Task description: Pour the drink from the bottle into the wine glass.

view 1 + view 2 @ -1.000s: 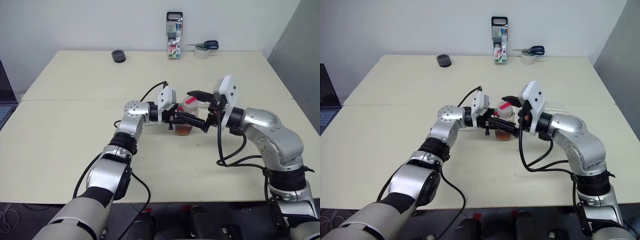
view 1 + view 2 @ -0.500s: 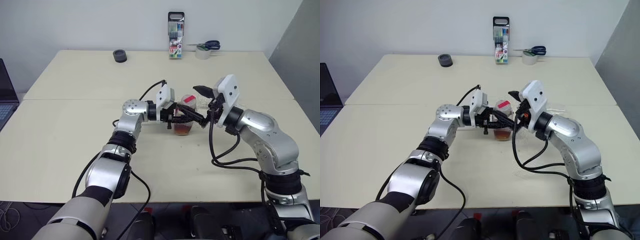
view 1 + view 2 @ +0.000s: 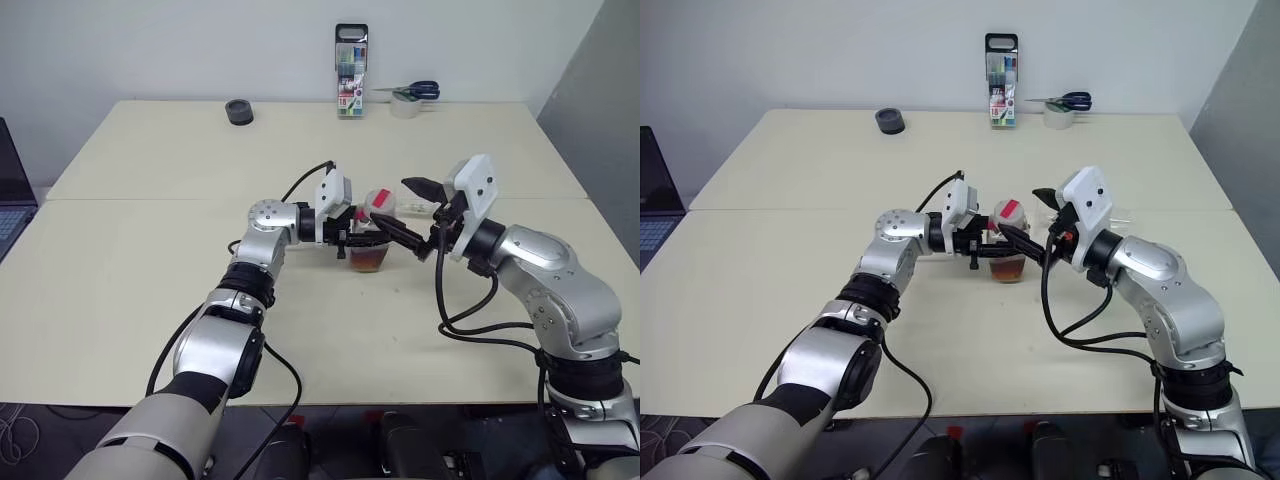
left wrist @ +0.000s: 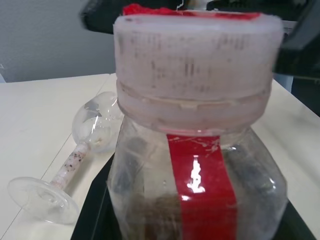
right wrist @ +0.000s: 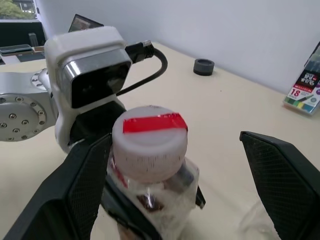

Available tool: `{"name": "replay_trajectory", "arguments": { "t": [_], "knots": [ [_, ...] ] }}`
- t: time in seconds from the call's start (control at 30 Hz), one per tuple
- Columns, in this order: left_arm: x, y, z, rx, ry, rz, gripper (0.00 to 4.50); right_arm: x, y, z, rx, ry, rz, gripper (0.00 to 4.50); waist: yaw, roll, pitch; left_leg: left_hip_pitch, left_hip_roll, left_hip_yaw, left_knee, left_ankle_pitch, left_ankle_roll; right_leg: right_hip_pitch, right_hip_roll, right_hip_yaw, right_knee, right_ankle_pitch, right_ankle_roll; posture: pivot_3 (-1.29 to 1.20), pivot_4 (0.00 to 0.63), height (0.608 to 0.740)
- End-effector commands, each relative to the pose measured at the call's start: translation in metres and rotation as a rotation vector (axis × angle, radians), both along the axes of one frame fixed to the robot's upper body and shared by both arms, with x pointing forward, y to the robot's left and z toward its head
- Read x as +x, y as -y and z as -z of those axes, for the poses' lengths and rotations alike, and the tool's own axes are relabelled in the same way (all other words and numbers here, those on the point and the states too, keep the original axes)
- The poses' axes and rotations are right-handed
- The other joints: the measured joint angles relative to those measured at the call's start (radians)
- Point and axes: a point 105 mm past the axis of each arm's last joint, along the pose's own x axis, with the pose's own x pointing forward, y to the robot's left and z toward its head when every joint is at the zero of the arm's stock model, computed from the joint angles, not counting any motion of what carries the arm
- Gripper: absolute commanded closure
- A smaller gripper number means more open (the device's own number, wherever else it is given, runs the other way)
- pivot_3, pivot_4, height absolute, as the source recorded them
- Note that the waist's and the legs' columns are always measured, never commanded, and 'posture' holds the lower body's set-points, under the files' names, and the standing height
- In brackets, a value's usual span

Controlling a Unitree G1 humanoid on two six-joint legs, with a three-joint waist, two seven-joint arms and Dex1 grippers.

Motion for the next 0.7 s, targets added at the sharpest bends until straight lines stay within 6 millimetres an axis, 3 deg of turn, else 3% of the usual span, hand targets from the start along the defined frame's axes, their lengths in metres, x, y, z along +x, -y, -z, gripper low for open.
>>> {"name": "replay_trajectory", "arguments": {
  "t": [0.03, 0.3, 0.47, 0.7],
  "knots": [
    [0.002, -0.004, -0.017, -0.036, 0.036, -0.001, 2.84, -0.011, 0.002, -0.015, 0.010, 0.052, -0.019, 0.18, 0.000, 0.000, 0.000, 0.000, 0.000, 0.000, 0.000, 0.000, 0.000, 0.000, 0.000, 0.000, 0.000, 0.000, 0.000, 0.00, 0.150, 0.740],
    [0.004, -0.005, -0.023, -0.039, 0.009, 0.008, 2.84, -0.036, -0.018, -0.020, -0.034, 0.064, -0.148, 0.18, 0.000, 0.000, 0.000, 0.000, 0.000, 0.000, 0.000, 0.000, 0.000, 0.000, 0.000, 0.000, 0.000, 0.000, 0.000, 0.00, 0.150, 0.740],
    [0.004, -0.005, -0.024, -0.032, 0.015, 0.012, 2.84, -0.010, -0.022, -0.024, -0.053, 0.161, 0.001, 0.18, -0.001, 0.000, 0.000, 0.000, 0.000, 0.000, 0.000, 0.000, 0.000, 0.000, 0.001, 0.000, 0.000, 0.000, 0.000, 0.00, 0.150, 0.740],
    [0.001, -0.003, -0.021, -0.018, 0.024, 0.035, 2.84, 0.000, -0.022, -0.023, -0.041, 0.183, 0.052, 0.18, -0.001, 0.000, 0.000, 0.000, 0.000, 0.000, 0.000, 0.001, -0.002, 0.000, 0.000, 0.000, 0.000, 0.000, 0.000, 0.00, 0.150, 0.740]
  ]
}}
